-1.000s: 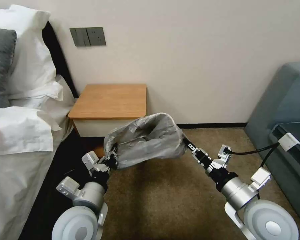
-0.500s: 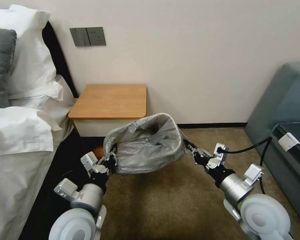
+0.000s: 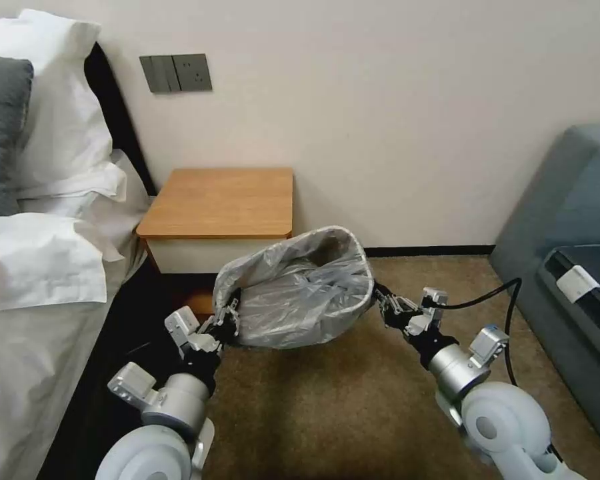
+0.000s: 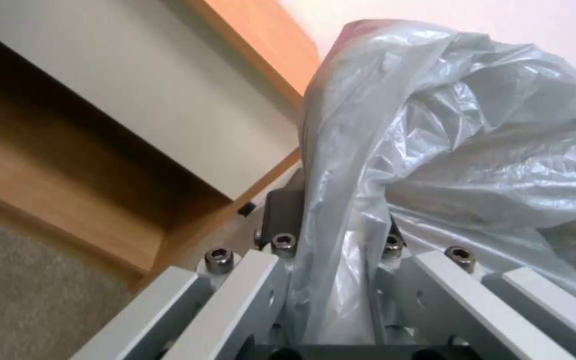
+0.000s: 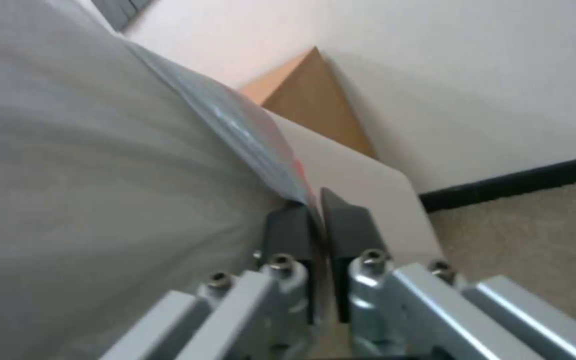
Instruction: Pick up the garbage bag from the table and place it over the trash can.
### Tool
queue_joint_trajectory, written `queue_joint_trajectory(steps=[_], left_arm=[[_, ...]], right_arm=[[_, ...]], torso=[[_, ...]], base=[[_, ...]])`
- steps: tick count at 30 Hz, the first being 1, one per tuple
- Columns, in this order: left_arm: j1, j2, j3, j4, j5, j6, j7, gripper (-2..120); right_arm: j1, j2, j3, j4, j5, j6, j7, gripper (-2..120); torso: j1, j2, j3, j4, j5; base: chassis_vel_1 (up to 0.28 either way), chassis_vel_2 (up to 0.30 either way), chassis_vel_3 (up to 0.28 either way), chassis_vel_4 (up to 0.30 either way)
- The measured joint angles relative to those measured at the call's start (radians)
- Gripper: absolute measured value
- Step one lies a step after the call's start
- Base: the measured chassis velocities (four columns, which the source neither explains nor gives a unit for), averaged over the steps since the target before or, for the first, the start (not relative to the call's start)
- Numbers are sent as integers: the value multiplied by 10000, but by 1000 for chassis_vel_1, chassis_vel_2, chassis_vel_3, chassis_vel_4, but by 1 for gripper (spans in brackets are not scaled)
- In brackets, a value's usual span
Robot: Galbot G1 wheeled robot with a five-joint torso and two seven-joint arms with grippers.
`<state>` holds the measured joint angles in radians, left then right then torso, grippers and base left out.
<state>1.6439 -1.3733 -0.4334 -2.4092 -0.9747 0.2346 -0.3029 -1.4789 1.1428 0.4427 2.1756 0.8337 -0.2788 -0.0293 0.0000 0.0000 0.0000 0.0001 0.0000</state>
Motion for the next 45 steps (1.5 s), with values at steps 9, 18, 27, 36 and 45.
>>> queue_joint_trajectory(steps=[9, 18, 27, 36, 45], left_arm=[[-151, -25, -130, 229, -166, -41, -84, 5], [-144, 68, -139, 398, 147, -50, -95, 5], [-66, 505, 352, 828, 3297, -436, 248, 5], [41, 459, 507, 1017, 5523, -782, 519, 5], [138, 428, 574, 999, 6170, -1015, 1018, 5]], right_arm=[[-1071, -269, 528, -32, -614, 899, -562, 41], [-1742, -471, 1147, 1347, -843, 1655, -198, 72], [915, -5338, 474, 2726, -1847, 1119, -1096, 92], [5322, -7549, -4545, 2197, -3797, 775, -2615, 59], [8412, -6018, -7734, 1032, -5161, 146, -2441, 29]], torso=[[0, 0, 0, -2, 0], [0, 0, -1, -3, 2], [0, 0, 0, 3, 0], [0, 0, 0, -3, 0], [0, 0, 1, 0, -1]], base=[[0, 0, 0, 0], [0, 0, 0, 0], [0, 0, 0, 0], [0, 0, 0, 0], [0, 0, 0, 0]])
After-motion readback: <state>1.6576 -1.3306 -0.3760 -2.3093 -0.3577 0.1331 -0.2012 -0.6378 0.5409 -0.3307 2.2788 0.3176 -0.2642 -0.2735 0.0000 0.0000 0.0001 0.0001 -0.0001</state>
